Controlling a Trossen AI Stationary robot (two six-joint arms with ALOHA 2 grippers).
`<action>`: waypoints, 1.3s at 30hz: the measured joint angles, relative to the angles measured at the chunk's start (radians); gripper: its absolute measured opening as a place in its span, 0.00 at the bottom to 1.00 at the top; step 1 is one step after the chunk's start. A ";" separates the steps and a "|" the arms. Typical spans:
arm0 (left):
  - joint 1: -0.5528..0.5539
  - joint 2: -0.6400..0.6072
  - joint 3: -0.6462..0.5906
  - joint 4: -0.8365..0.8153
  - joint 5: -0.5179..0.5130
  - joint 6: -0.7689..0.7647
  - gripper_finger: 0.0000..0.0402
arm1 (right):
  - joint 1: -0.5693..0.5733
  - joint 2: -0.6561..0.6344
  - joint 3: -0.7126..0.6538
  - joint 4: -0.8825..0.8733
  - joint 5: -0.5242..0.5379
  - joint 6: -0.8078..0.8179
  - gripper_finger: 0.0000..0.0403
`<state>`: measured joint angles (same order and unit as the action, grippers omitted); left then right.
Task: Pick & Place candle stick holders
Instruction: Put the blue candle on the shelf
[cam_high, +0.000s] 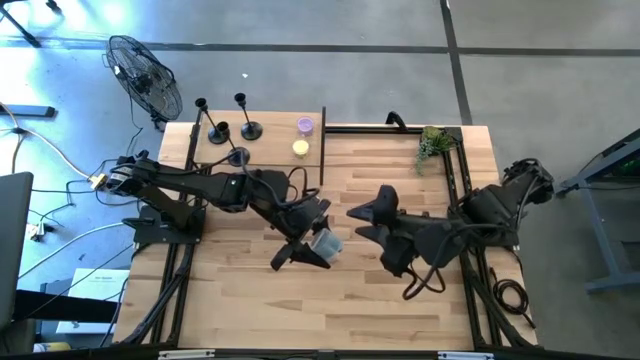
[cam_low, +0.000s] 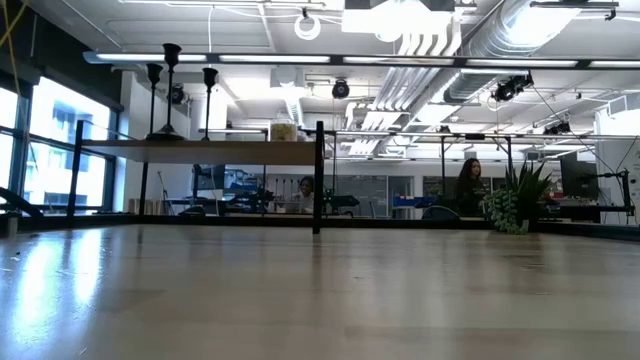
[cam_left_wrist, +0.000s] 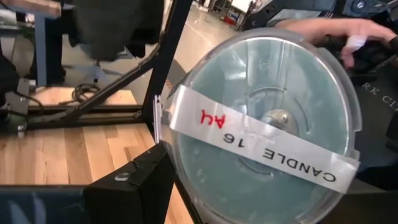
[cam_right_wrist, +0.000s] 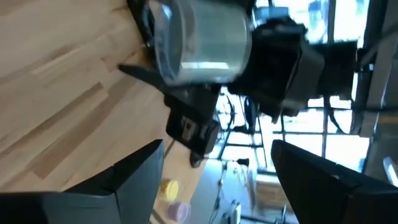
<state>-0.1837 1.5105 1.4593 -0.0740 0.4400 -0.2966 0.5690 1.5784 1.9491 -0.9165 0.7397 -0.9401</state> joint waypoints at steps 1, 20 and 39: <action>0.000 0.000 0.000 -0.010 0.000 0.000 0.55 | 0.005 0.000 0.000 0.000 -0.013 -0.013 0.72; 0.000 0.026 0.001 -0.027 0.018 -0.008 0.55 | -0.011 0.016 0.000 0.068 -0.273 -0.104 0.72; 0.000 0.031 -0.001 -0.053 0.049 0.000 0.55 | -0.056 0.078 0.000 0.071 -0.296 -0.115 0.72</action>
<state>-0.1833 1.5417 1.4586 -0.1268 0.4888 -0.2966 0.5125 1.6562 1.9491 -0.8460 0.4437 -1.0555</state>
